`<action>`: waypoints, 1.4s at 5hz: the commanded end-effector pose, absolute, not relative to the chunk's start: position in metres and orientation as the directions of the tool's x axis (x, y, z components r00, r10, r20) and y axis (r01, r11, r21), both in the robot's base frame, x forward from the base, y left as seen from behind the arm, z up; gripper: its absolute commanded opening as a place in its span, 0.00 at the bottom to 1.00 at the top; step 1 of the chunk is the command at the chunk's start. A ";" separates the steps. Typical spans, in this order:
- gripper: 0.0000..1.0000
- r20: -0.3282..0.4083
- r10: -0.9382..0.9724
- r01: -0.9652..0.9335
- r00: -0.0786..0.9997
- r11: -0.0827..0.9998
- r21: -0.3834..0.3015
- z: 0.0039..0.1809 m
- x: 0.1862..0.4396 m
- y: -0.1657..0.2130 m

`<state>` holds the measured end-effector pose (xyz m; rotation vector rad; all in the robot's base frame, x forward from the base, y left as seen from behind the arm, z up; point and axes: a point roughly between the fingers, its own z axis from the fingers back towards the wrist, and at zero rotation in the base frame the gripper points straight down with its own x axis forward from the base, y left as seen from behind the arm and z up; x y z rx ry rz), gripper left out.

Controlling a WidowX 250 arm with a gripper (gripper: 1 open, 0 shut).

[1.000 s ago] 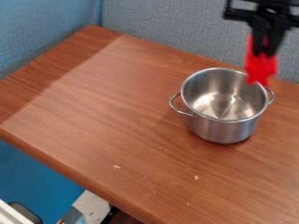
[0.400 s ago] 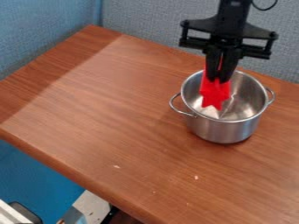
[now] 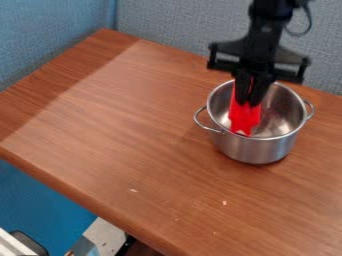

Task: Put the red object in the metal pot

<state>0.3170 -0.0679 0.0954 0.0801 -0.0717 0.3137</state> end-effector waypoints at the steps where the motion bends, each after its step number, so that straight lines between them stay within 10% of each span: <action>1: 0.00 0.140 0.329 -0.337 0.934 0.941 0.034 0.115 0.327 -0.066; 7: 0.00 0.173 0.270 -0.288 0.947 0.954 0.088 0.063 0.358 -0.094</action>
